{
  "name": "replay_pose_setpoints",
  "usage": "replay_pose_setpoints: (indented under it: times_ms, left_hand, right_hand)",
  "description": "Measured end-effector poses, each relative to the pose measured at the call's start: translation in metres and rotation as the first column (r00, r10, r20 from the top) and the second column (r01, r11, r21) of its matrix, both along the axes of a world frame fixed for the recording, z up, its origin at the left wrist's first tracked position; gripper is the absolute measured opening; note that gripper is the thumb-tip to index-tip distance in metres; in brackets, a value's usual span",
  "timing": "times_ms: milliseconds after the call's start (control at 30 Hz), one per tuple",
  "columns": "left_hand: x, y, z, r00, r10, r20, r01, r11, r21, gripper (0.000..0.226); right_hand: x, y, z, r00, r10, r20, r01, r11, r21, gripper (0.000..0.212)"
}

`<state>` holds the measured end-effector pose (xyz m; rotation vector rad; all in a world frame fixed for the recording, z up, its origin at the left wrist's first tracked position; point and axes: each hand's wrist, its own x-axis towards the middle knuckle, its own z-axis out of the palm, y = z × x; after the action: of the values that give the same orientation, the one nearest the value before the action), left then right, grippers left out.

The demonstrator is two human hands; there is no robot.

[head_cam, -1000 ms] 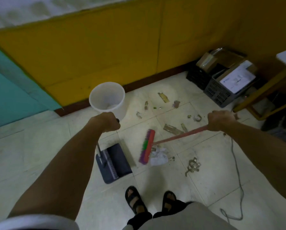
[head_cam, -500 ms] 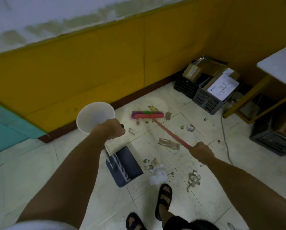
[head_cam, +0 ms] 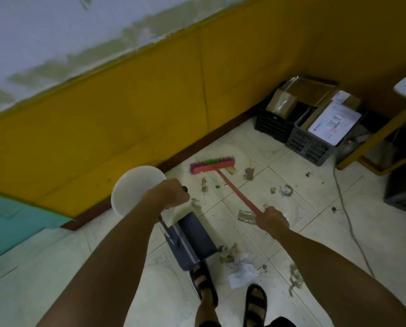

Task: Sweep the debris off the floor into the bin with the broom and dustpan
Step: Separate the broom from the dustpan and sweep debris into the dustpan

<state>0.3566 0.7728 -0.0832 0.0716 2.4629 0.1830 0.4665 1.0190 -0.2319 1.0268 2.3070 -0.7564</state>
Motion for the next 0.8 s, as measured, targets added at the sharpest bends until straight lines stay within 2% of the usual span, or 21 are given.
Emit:
replay_pose_setpoints:
  times_ms: [167,267,367,500,600,733,800]
  left_hand:
    - [-0.054,-0.015,-0.01,0.99,-0.115,0.079,0.118,0.993,-0.029,0.031]
    - [-0.082,-0.027,-0.011,0.993,-0.089,0.081,0.09,0.996,-0.005,0.023]
    - [-0.102,-0.042,-0.015,0.988,-0.078,0.131,0.075,0.997,0.031,0.021]
    - [-0.107,-0.05,-0.018,0.986,-0.067,0.155,0.06,0.997,0.047,0.029]
    - [-0.104,-0.043,-0.013,0.99,-0.031,0.139,0.025,0.999,0.045,0.034]
    - [-0.086,-0.028,-0.008,0.998,-0.052,0.047,0.052,0.999,0.006,0.033]
    - [-0.078,-0.022,-0.012,1.0,-0.012,-0.002,0.012,1.0,0.02,0.039]
  right_hand:
    - [-0.057,-0.039,-0.021,0.997,0.057,0.056,-0.057,0.998,-0.003,0.027]
    - [-0.084,-0.054,-0.025,0.989,0.126,0.079,-0.123,0.992,-0.041,0.028]
    - [-0.101,-0.061,-0.034,0.954,0.241,0.179,-0.235,0.97,-0.057,0.028]
    - [-0.083,-0.06,-0.054,0.901,0.376,0.217,-0.375,0.926,-0.048,0.031]
    - [-0.061,-0.046,-0.043,0.876,0.399,0.272,-0.394,0.916,-0.077,0.019]
    - [-0.013,-0.005,-0.031,0.877,0.348,0.331,-0.358,0.933,-0.03,0.033]
    - [0.015,0.013,-0.029,0.866,0.36,0.347,-0.374,0.927,-0.027,0.037]
